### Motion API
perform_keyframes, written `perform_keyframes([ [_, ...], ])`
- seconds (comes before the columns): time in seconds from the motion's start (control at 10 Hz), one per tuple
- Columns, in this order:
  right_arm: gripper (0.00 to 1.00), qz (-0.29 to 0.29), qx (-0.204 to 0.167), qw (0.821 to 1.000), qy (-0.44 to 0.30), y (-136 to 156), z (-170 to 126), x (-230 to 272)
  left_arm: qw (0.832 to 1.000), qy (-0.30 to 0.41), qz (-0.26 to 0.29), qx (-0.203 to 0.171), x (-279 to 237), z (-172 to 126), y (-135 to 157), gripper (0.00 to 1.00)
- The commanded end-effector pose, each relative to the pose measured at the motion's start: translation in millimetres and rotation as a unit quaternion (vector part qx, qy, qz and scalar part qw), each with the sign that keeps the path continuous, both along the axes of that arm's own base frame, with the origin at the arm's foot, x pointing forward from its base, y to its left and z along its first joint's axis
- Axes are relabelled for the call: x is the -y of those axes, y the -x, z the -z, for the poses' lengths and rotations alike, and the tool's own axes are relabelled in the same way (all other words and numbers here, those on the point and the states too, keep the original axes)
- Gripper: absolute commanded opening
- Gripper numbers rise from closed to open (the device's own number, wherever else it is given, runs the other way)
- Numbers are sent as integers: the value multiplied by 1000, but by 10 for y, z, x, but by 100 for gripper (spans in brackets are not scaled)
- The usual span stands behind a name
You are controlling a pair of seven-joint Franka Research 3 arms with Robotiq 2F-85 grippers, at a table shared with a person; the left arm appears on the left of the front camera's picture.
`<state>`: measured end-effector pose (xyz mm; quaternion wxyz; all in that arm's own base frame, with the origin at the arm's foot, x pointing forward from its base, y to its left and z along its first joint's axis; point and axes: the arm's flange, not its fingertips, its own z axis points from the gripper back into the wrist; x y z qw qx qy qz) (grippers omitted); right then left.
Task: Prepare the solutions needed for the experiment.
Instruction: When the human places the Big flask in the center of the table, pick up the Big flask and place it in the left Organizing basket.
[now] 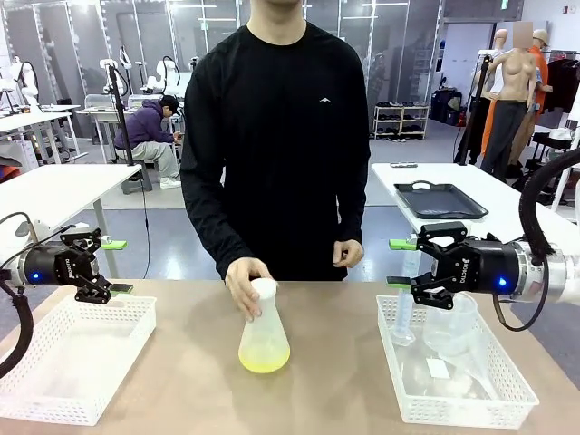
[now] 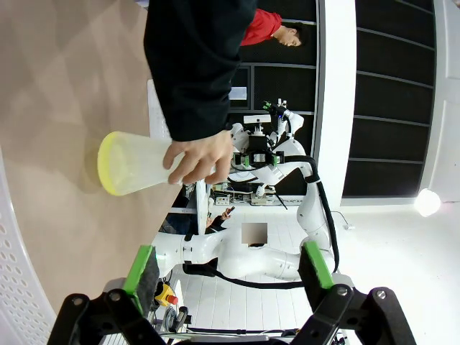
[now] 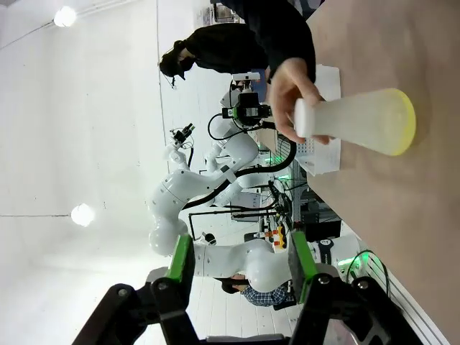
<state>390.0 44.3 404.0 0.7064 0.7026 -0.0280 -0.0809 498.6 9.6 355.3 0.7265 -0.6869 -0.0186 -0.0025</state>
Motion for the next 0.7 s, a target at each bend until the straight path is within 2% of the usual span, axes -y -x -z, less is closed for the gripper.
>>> perform_keyframes([
  [0.0, 67, 3, 2, 1000, -8, 45, -3, -21, 1000, 3, 5, -4, 1, -24, 3, 100],
  [0.6, 67, 3, 2, 1000, -8, 45, -3, -21, 1000, 3, 5, -4, 1, -24, 3, 100],
])
